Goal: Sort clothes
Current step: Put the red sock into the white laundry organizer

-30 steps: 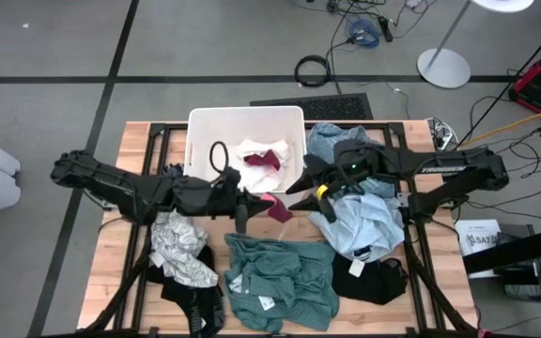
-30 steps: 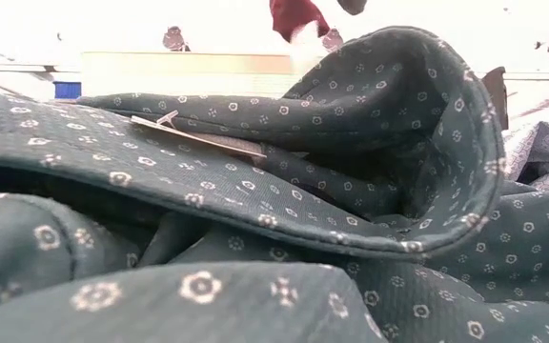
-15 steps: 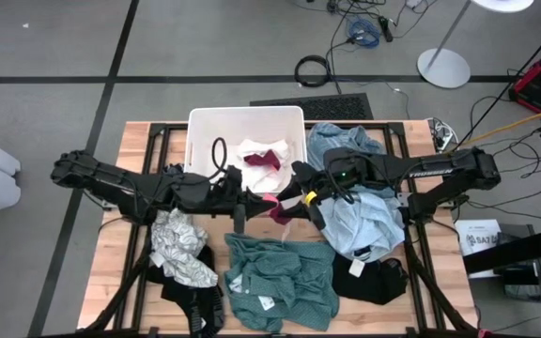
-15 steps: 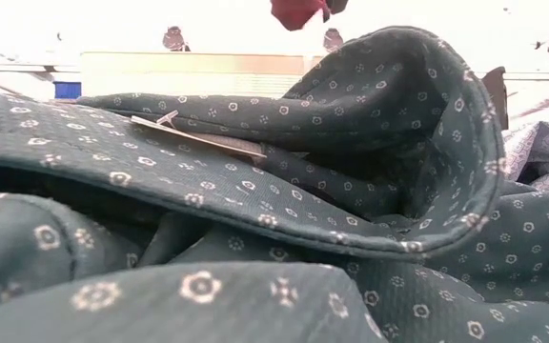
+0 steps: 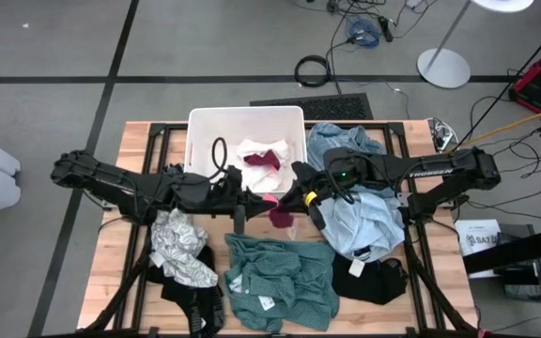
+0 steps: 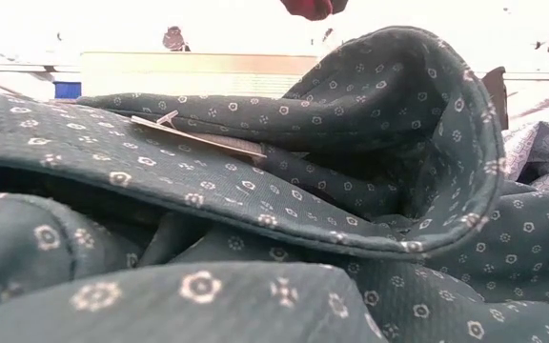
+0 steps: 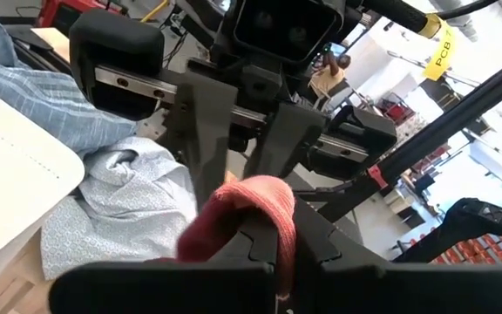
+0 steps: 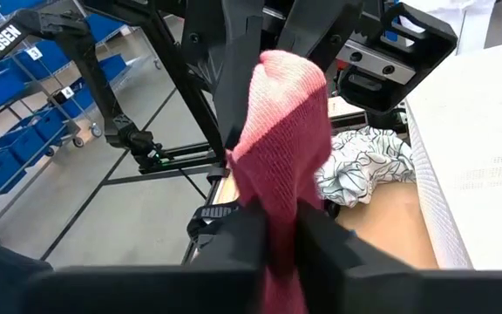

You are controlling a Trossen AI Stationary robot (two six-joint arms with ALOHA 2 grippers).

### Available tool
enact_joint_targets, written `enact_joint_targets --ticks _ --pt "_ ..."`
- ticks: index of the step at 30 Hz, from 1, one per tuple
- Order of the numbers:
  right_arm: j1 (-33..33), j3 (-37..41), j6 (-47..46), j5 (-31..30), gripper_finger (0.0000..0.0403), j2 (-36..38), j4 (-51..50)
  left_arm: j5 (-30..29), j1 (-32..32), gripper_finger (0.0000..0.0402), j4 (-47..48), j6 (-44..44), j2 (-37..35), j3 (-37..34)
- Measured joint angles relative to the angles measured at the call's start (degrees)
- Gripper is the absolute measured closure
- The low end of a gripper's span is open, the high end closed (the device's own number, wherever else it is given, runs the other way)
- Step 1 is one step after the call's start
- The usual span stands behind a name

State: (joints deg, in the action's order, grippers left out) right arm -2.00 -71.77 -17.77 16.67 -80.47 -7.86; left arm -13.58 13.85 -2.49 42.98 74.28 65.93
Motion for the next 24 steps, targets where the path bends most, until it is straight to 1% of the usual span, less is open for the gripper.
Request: enact_joint_targets --ticks 1,2,5,7,14,20,24 --pt "0.00 0.00 0.47 0.00 0.0389 0.00 0.00 0.00 -0.02 0.0394 0.15 0.00 0.00 0.00" --pt "0.00 0.00 0.69 0.00 0.0393 0.00 0.02 0.00 0.00 0.0391 0.39 0.00 0.00 0.00" --pt "0.00 0.00 0.45 0.00 0.0392 0.00 0.24 0.10 0.00 0.0376 2.24 -0.38 -0.02 0.00" --pt "0.00 0.00 0.45 0.00 0.0396 0.00 0.16 1.31 -0.02 0.0365 4.37 -0.33 -0.02 0.00" --pt "0.59 0.04 1.34 0.00 0.0400 0.54 -0.62 1.42 -0.02 0.0340 13.74 1.53 -0.04 0.04" --pt "4.23 0.02 2.17 -0.02 0.0401 2.46 -1.22 1.00 0.66 0.0336 21.62 2.67 -0.02 0.04" --pt "8.04 -0.04 2.18 -0.03 0.0402 3.21 -0.18 -2.89 2.27 0.0336 23.52 2.73 -0.02 0.04"
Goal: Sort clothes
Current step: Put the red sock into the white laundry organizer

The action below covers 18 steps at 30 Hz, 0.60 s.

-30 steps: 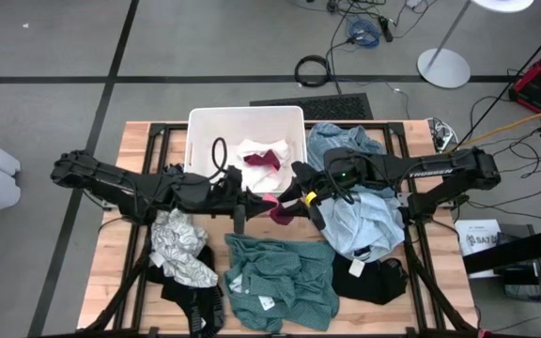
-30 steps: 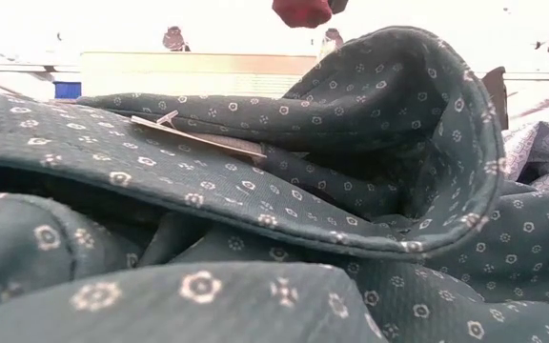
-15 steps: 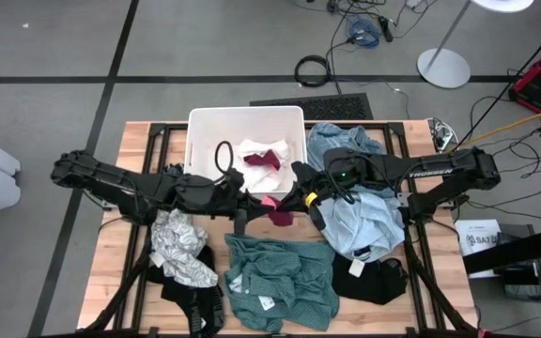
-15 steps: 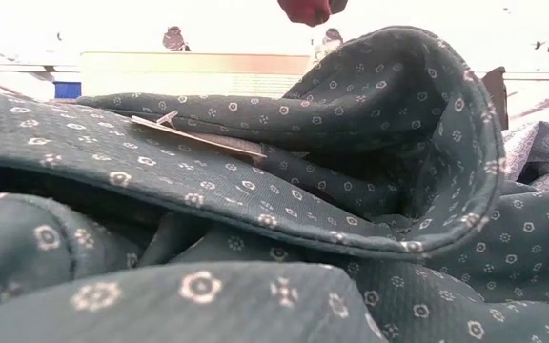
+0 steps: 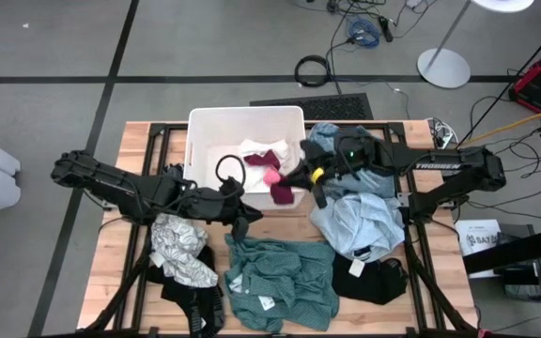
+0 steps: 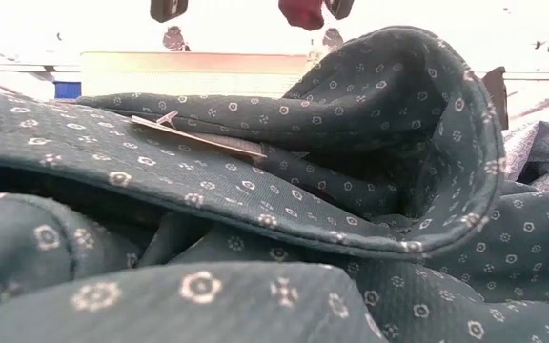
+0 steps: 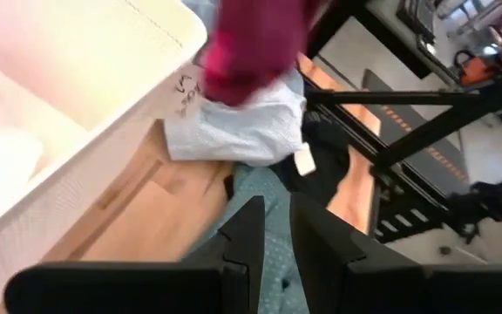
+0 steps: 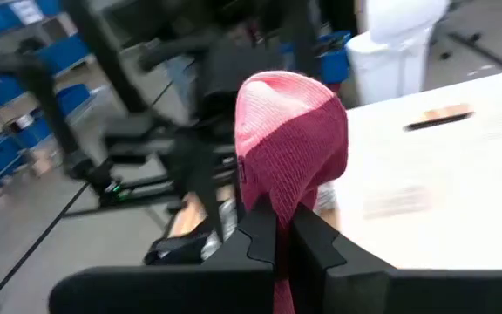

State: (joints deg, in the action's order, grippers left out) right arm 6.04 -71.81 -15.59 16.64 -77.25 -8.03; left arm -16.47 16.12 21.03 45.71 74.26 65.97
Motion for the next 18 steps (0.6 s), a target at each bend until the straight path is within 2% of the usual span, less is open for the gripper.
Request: enact_joint_targets --ticks 4,12,18 --pt "3.86 0.00 -0.05 0.01 0.0402 -0.72 -0.48 -4.30 1.82 0.0336 1.56 -0.02 -0.19 -0.02" --pt "13.49 -0.43 0.20 -0.04 0.0403 -3.69 -0.69 -8.93 4.28 0.0336 5.22 0.33 -1.55 -0.02" --pt "17.58 -9.76 2.51 -0.12 0.0403 -11.15 -7.82 -11.22 4.55 0.0336 10.71 0.44 -3.56 -0.02"
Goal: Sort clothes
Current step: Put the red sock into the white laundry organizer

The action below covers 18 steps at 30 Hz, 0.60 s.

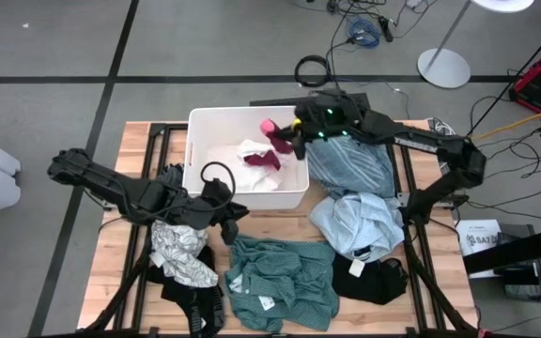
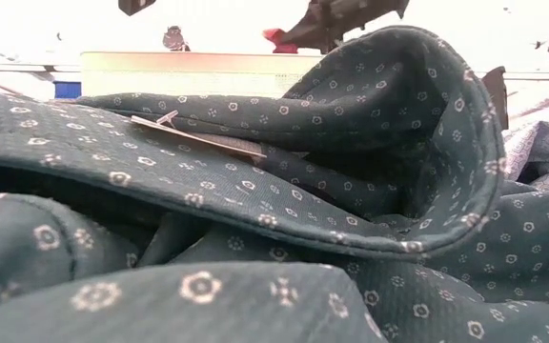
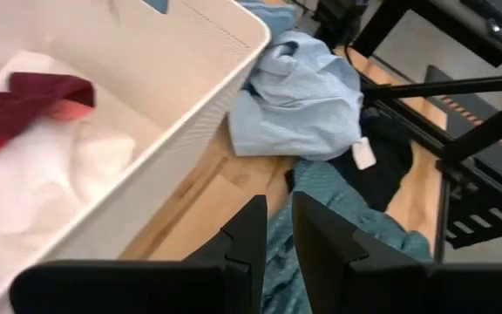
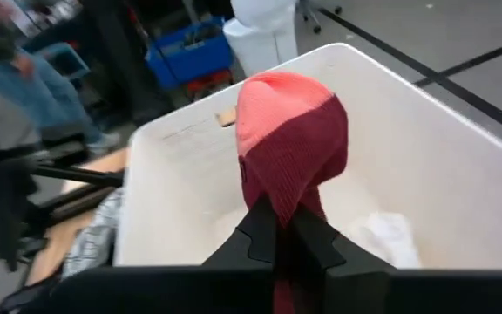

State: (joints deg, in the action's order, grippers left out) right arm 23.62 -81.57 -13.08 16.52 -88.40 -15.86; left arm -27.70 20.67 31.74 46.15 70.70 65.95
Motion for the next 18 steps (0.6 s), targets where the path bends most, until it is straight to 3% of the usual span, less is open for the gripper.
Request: enact_joint_targets --ticks 7,11,14,18 --pt "0.52 -18.72 1.42 -2.06 0.0403 -13.77 -14.47 -3.57 0.38 0.0336 3.00 -0.40 -3.23 0.00" --pt "1.68 -29.70 1.39 -3.15 0.0403 -22.31 -26.07 -11.14 2.27 0.0336 8.23 -0.05 -5.41 0.00" --pt "1.92 -36.18 1.17 -3.17 0.0402 -27.23 -32.73 -15.54 3.38 0.0336 11.49 0.20 -6.95 0.00" --pt "1.66 -41.92 0.72 -3.09 0.0386 -31.12 -38.80 -16.10 3.50 0.0336 13.36 1.38 -8.66 0.00"
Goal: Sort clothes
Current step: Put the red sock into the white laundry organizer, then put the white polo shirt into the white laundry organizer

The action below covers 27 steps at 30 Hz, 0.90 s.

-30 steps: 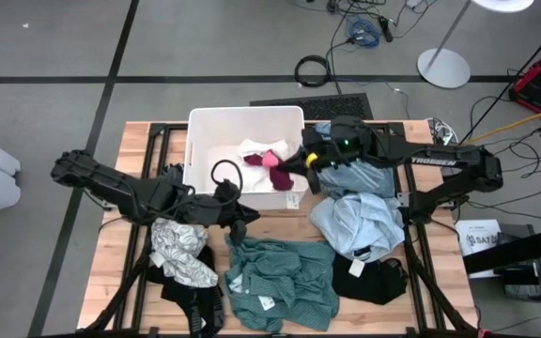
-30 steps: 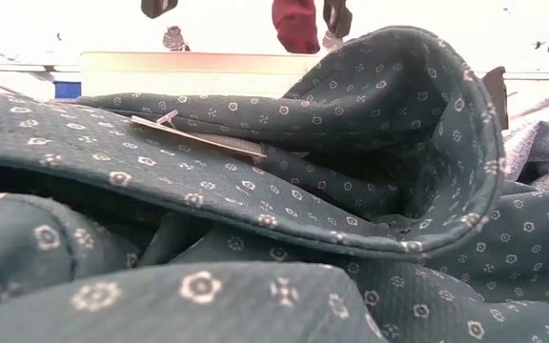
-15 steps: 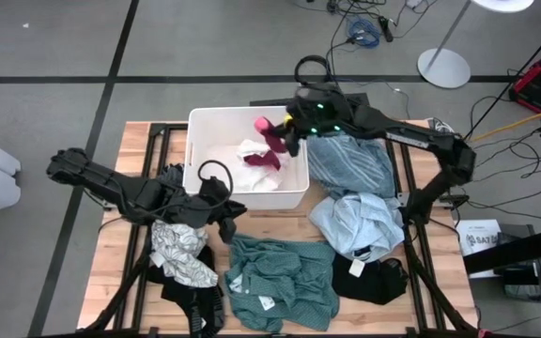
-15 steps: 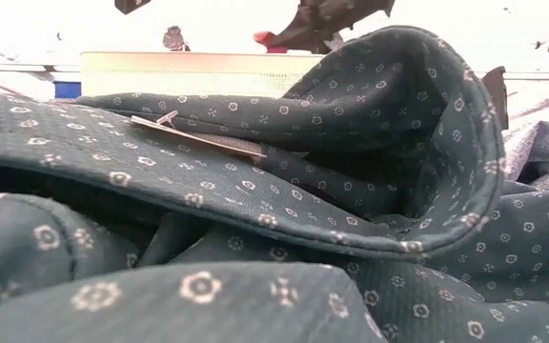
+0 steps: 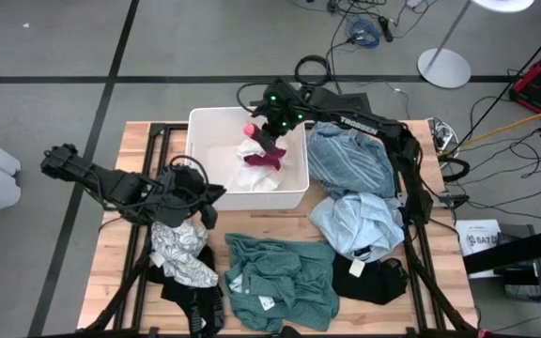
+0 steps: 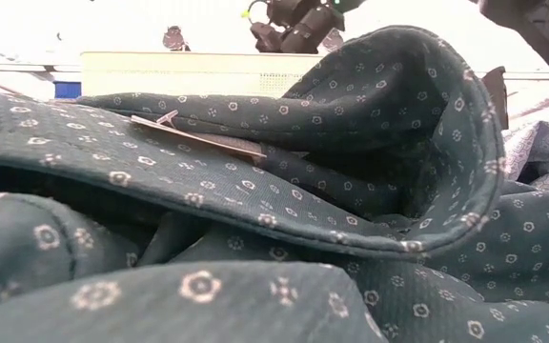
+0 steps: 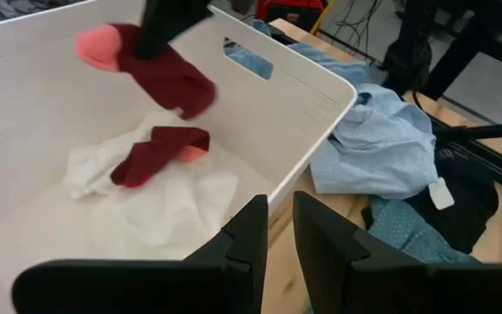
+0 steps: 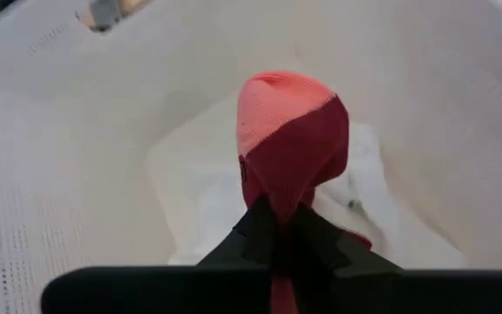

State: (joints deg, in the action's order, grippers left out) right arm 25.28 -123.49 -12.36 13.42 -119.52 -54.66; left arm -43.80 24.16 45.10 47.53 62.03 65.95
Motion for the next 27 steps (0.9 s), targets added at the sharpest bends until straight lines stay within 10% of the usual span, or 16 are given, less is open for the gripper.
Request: enact_joint_targets --ticks 15,27 --pt "-0.49 -1.94 -1.88 -0.26 0.0221 1.83 -5.17 0.34 3.12 0.0336 6.16 0.20 -3.18 0.00" --pt "-9.60 -1.98 6.24 -13.12 0.0207 16.17 -4.90 9.01 6.16 0.0336 16.37 7.71 -2.97 0.00"
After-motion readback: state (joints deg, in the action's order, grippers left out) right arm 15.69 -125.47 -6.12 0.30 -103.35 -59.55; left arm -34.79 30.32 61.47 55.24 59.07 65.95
